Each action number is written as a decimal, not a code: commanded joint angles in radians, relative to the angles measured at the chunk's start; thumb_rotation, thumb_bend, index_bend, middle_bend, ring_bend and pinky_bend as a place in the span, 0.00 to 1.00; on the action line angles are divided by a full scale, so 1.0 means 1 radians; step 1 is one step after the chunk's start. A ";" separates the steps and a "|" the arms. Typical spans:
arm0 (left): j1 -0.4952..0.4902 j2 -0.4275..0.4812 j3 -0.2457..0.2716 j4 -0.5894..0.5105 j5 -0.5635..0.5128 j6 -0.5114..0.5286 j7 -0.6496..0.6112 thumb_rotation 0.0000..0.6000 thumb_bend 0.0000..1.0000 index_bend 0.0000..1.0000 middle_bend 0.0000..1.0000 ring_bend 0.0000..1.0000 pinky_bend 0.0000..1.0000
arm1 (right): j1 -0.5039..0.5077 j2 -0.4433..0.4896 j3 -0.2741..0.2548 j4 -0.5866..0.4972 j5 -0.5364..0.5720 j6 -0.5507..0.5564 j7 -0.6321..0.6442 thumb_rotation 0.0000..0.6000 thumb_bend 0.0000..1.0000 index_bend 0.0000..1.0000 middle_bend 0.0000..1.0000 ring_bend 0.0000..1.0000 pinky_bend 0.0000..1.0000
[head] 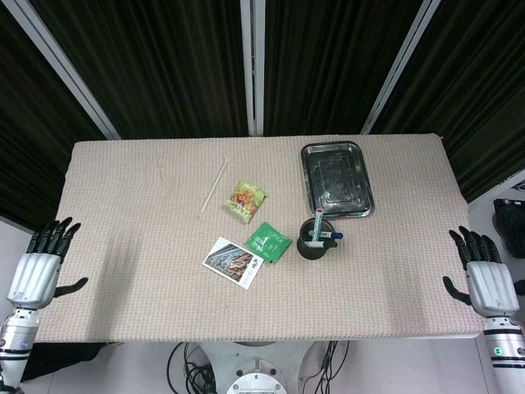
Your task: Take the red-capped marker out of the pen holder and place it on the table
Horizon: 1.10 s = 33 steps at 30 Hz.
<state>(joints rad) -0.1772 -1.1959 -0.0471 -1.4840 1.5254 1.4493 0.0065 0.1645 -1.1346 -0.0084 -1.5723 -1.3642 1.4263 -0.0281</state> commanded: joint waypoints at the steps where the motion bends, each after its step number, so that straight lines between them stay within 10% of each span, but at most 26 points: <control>1: 0.002 0.000 0.002 0.002 0.001 0.002 -0.003 1.00 0.10 0.08 0.00 0.00 0.00 | -0.005 0.000 0.004 0.001 -0.009 0.002 0.003 1.00 0.25 0.00 0.00 0.00 0.00; 17: -0.003 -0.010 0.006 0.030 0.010 -0.004 -0.038 1.00 0.10 0.08 0.00 0.00 0.00 | 0.101 0.026 0.099 -0.103 -0.026 -0.132 0.050 1.00 0.25 0.00 0.00 0.00 0.00; 33: -0.002 -0.008 0.011 0.035 0.007 -0.012 -0.042 1.00 0.10 0.08 0.00 0.00 0.00 | 0.355 -0.080 0.306 -0.217 0.309 -0.410 0.112 1.00 0.25 0.05 0.00 0.00 0.00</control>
<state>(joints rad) -0.1792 -1.2040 -0.0362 -1.4494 1.5325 1.4377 -0.0356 0.4855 -1.1727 0.2713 -1.7752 -1.1271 1.0466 0.1034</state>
